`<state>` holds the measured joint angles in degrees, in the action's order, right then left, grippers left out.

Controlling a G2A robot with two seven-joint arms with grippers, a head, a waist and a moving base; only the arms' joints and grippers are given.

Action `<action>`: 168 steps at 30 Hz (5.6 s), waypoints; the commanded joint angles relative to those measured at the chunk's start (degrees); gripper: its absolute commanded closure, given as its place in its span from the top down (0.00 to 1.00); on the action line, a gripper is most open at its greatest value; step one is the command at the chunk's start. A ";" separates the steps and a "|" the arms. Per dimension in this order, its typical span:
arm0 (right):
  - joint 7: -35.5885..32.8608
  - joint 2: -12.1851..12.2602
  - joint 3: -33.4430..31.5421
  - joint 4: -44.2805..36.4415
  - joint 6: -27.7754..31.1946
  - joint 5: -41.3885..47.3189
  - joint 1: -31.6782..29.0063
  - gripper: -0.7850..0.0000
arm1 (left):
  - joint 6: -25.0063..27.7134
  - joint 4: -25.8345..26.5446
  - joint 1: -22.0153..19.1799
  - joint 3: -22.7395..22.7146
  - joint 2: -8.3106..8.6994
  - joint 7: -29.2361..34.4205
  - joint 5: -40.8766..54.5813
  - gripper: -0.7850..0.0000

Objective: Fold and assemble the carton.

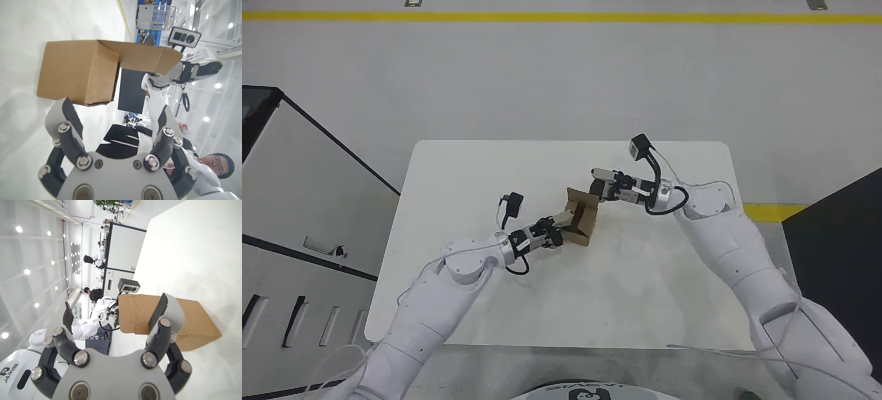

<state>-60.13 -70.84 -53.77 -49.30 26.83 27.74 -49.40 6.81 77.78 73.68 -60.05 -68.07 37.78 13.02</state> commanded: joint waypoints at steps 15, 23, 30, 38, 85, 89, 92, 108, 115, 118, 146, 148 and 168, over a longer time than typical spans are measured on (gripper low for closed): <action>-0.28 1.07 -3.29 -2.75 -3.31 1.29 -4.58 1.00 | 2.40 -4.36 -4.43 2.10 -1.33 0.69 2.71 1.00; 2.43 2.75 -7.15 -7.82 -4.55 -2.24 -8.03 1.00 | 2.00 -3.59 -3.61 -0.28 -0.63 2.70 2.11 1.00; 2.81 4.58 -11.41 -15.30 -7.20 -6.29 -11.16 1.00 | 0.21 -0.85 -1.13 -3.20 0.66 6.68 0.09 0.00; 2.81 4.58 -11.41 -15.30 -7.20 -6.29 -11.16 1.00 | -0.05 -0.73 -0.78 -2.81 0.65 6.40 -0.71 0.00; 2.81 4.58 -11.41 -15.30 -7.20 -6.29 -11.16 1.00 | -15.67 -1.01 -2.31 6.05 -1.59 -5.20 -10.78 0.00; 2.81 4.58 -11.41 -15.30 -7.20 -6.29 -11.16 1.00 | -15.89 -1.22 -2.55 6.08 -1.69 -5.40 -11.06 0.00; 2.81 4.58 -11.41 -15.30 -7.20 -6.29 -11.16 1.00 | -15.92 -1.24 -2.56 6.09 -1.69 -5.40 -11.12 0.00; -3.78 6.86 -13.69 -21.68 -12.70 -22.73 -8.06 1.00 | -15.92 -1.24 -2.56 6.09 -1.69 -5.40 -11.12 0.00; -11.76 7.66 -12.75 -24.79 -16.27 -28.76 -5.48 1.00 | -15.92 -1.24 -2.56 6.09 -1.69 -5.40 -11.12 0.00; -11.76 7.66 -12.75 -24.79 -16.27 -28.76 -5.48 1.00 | -15.92 -1.24 -2.56 6.09 -1.69 -5.40 -11.12 0.00; -14.11 8.26 -10.78 -20.84 -16.76 -33.04 -1.43 0.92 | -15.92 -1.24 -2.56 6.09 -1.69 -5.40 -11.12 0.00; -13.62 8.11 -9.87 -19.83 -16.58 -33.36 -1.14 0.77 | -15.92 -1.24 -2.56 6.09 -1.69 -5.40 -11.12 0.00; -12.82 6.16 -1.27 -18.61 -14.39 -35.13 3.76 0.42 | -15.92 -1.24 -2.56 6.09 -1.69 -5.40 -11.12 0.00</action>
<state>-72.84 -64.66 -55.25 -67.80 12.42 -7.36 -45.71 -9.11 76.54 71.11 -53.96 -69.76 32.37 1.90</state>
